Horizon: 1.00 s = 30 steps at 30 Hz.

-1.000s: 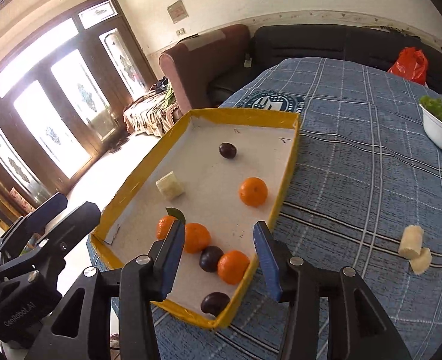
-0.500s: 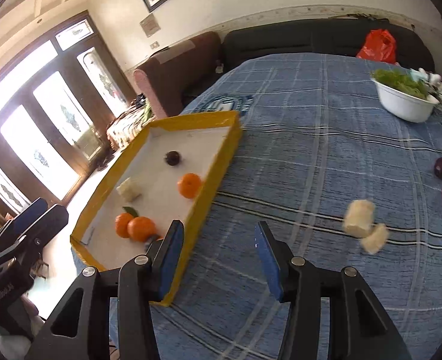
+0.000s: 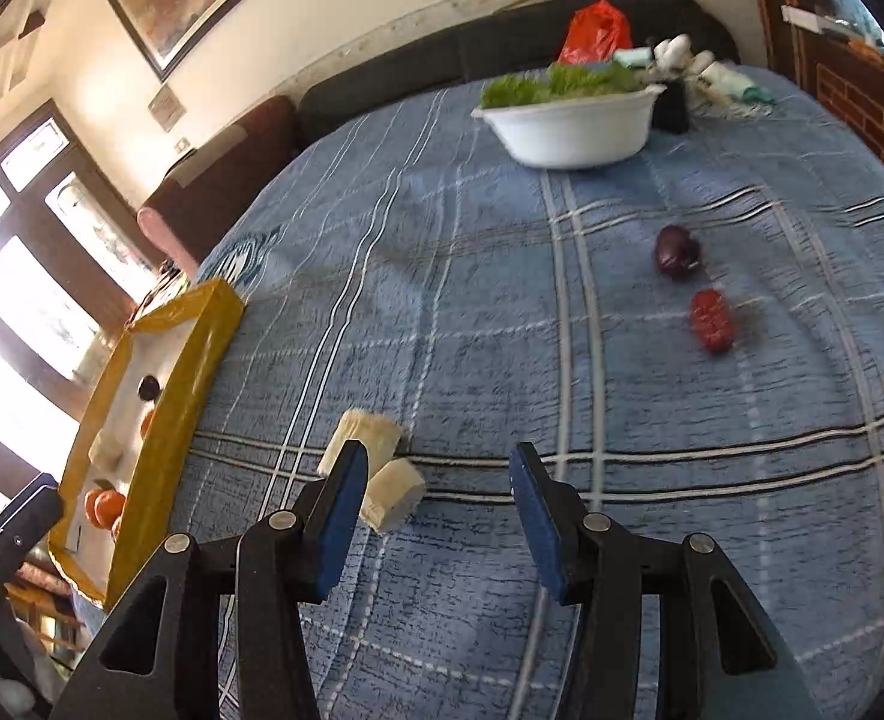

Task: Organize fruits
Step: 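Grasp a white chunk with the right tool while the left tool grasps another white chunk, then move both white chunks over the tray and release them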

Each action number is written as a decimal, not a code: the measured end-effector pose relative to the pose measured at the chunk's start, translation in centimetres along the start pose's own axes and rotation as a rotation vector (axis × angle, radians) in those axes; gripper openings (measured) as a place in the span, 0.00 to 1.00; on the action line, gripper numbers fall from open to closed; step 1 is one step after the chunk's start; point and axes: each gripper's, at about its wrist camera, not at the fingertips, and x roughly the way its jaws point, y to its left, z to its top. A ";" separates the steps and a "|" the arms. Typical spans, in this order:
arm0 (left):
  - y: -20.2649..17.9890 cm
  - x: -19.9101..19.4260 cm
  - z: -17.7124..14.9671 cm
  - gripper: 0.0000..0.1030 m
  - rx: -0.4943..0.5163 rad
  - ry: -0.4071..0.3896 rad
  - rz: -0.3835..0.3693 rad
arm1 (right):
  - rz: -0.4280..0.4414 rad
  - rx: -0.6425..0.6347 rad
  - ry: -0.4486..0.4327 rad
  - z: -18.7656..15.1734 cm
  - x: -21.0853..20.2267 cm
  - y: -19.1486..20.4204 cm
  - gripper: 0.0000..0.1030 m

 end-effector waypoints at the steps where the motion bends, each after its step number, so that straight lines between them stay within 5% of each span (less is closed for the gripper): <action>1: -0.6 0.6 0.1 0.81 0.010 0.014 -0.011 | 0.012 -0.009 0.009 -0.1 0.3 0.2 0.52; 6: -1.8 2.8 0.8 0.81 -0.014 0.060 -0.068 | 0.032 -0.081 0.054 -0.8 1.9 1.7 0.52; 8: -2.1 3.7 1.2 0.81 -0.031 0.074 -0.089 | 0.021 -0.108 0.056 -1.1 1.8 2.0 0.31; 19: -8.6 10.8 2.0 0.81 0.073 0.175 -0.191 | 0.025 -0.035 0.030 -2.0 -1.4 -1.4 0.31; 26: -12.1 14.5 1.5 0.80 0.144 0.222 -0.187 | -0.008 -0.006 0.020 -2.1 -2.8 -2.8 0.31; 27: -12.2 14.4 1.4 0.66 0.153 0.210 -0.171 | -0.011 -0.005 0.019 -2.1 -3.0 -2.9 0.31; 28: -12.2 14.2 1.4 0.38 0.163 0.203 -0.155 | -0.013 -0.007 0.018 -2.0 -3.1 -2.8 0.31; 29: -12.2 14.1 1.4 0.26 0.165 0.204 -0.161 | -0.014 -0.009 0.017 -2.1 -3.2 -2.8 0.31; 30: -12.0 13.8 1.5 0.27 0.151 0.212 -0.165 | -0.015 -0.012 0.017 -2.0 -3.3 -2.6 0.31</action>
